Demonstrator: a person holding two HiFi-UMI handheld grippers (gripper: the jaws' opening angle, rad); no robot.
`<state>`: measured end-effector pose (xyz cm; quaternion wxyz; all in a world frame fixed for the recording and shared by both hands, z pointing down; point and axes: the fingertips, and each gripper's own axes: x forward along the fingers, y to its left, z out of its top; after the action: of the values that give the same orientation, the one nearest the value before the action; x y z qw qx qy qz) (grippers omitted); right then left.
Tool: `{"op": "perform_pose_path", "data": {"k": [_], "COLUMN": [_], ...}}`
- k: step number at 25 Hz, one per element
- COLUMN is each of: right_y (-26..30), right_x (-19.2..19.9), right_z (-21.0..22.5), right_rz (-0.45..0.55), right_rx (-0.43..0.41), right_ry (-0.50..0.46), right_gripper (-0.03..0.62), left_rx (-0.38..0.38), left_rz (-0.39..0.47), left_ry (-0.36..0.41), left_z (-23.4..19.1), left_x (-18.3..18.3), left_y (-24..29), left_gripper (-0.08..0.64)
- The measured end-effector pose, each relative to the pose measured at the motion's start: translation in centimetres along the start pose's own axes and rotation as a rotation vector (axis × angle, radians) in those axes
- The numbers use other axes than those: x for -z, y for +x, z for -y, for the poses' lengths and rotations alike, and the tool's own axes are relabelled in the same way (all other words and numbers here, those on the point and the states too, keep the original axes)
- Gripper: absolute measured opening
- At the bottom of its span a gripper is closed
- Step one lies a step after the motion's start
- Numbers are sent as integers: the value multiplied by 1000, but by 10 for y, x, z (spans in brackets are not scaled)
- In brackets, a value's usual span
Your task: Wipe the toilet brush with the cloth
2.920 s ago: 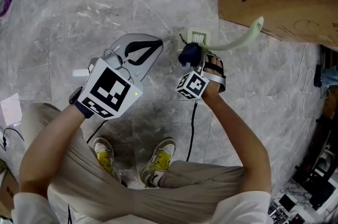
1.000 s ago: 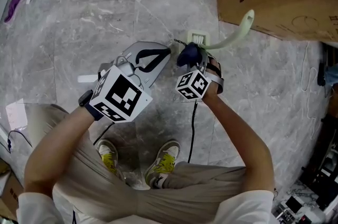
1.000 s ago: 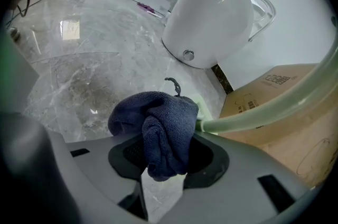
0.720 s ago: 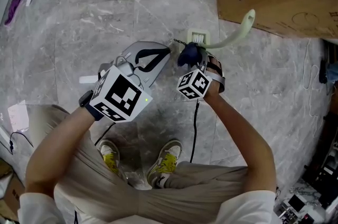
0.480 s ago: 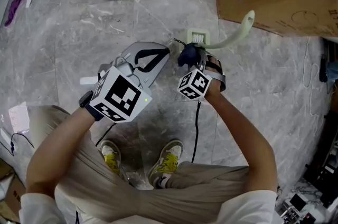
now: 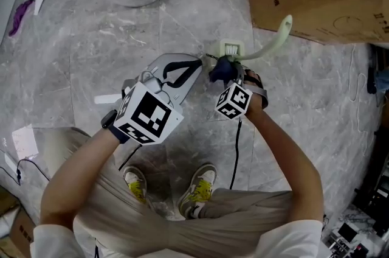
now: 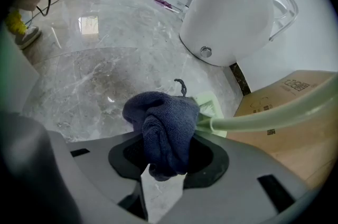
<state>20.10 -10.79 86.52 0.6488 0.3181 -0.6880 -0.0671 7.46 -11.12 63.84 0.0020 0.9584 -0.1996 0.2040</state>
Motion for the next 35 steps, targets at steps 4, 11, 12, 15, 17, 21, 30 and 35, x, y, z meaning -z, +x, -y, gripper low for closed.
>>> {"op": "perform_pose_path", "data": {"k": [4, 11, 12, 15, 17, 21, 30, 35], "right_y": [-21, -71, -78, -101, -118, -154, -174, -169], "right_x": [7, 5, 4, 6, 8, 5, -10, -9], "right_z": [7, 34, 40, 65, 81, 103, 134, 132], "right_rz": [-6, 33, 50, 71, 77, 117, 206, 216], "right_rx": [16, 71, 91, 175, 228, 290, 389, 366], "right_ry": [-14, -80, -101, -113, -58, -36, 9, -45], "right_gripper": [158, 160, 160, 160, 160, 160, 160, 161], "left_rx": [7, 29, 29, 21, 9, -11, -46, -97], "left_rz": [34, 100, 106, 133, 150, 160, 138, 141], "left_ry": [26, 67, 80, 103, 107, 137, 76, 62], "left_z": [2, 12, 13, 13, 11, 8, -11, -26], "left_x": [-11, -37, -41, -51, -57, -61, -53, -62], "left_y": [-2, 5, 6, 10, 11, 17, 25, 27], "left_gripper": [2, 2, 2, 2, 2, 2, 2, 2]}}
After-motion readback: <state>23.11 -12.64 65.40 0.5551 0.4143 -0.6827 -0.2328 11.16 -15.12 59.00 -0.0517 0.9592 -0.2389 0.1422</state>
